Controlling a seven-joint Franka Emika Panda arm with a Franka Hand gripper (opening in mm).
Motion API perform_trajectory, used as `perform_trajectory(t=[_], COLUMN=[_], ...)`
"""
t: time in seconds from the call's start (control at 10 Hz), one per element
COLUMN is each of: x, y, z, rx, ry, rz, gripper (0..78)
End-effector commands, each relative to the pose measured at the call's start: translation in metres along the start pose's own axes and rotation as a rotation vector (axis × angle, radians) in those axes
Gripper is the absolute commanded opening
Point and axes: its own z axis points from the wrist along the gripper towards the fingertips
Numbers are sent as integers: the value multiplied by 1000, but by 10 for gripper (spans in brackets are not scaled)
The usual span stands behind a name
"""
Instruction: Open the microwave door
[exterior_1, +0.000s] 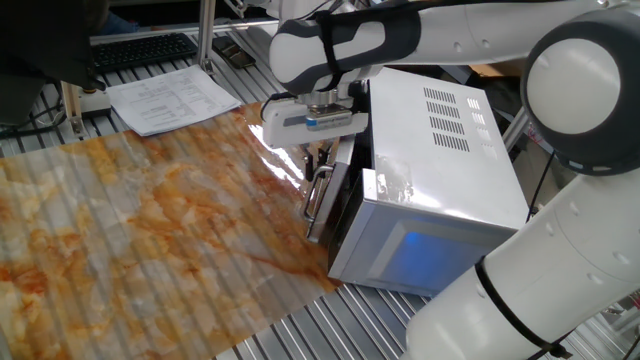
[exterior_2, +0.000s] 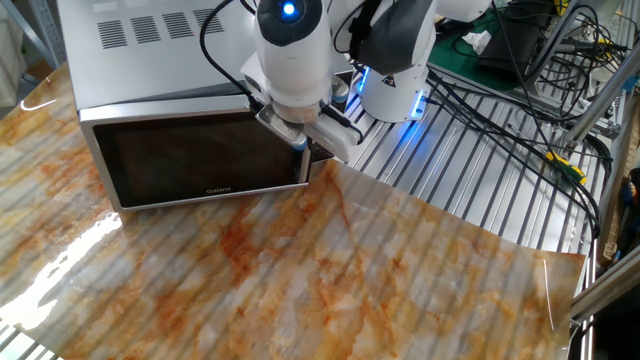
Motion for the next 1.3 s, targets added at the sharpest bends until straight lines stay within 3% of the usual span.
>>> perform_trajectory(t=[0.1, 1.1, 1.2, 1.3], x=[-2, -2, -24, -24], y=[6, 6, 26, 29], z=[0, 0, -56, -63], rx=[4, 4, -4, -8], ry=[0, 0, 2, 3], rz=[-2, -2, 84, 90], gripper=[775, 775, 775, 775])
